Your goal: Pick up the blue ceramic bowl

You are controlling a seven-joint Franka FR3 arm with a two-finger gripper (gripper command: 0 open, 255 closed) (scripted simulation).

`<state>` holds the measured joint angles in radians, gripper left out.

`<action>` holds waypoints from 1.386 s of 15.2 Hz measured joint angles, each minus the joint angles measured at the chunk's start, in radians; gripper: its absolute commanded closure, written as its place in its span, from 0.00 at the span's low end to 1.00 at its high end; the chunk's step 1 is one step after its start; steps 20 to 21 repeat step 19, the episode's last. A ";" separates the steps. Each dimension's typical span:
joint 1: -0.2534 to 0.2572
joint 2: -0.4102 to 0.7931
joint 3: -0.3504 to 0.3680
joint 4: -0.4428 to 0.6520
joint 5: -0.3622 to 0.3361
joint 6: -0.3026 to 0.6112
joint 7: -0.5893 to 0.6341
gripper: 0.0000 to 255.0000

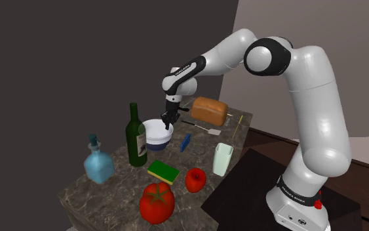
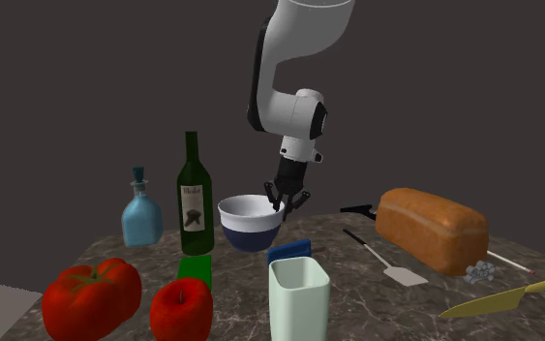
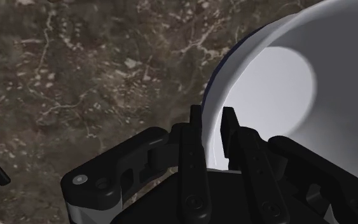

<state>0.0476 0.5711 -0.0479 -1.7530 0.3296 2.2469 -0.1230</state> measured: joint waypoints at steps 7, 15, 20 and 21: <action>0.002 -0.025 -0.003 0.004 -0.007 -0.029 0.010 1.00; 0.004 -0.088 -0.011 0.018 -0.023 -0.103 0.033 1.00; 0.005 -0.114 -0.014 0.033 -0.031 -0.143 0.045 1.00; 0.005 -0.114 -0.014 0.033 -0.031 -0.143 0.045 1.00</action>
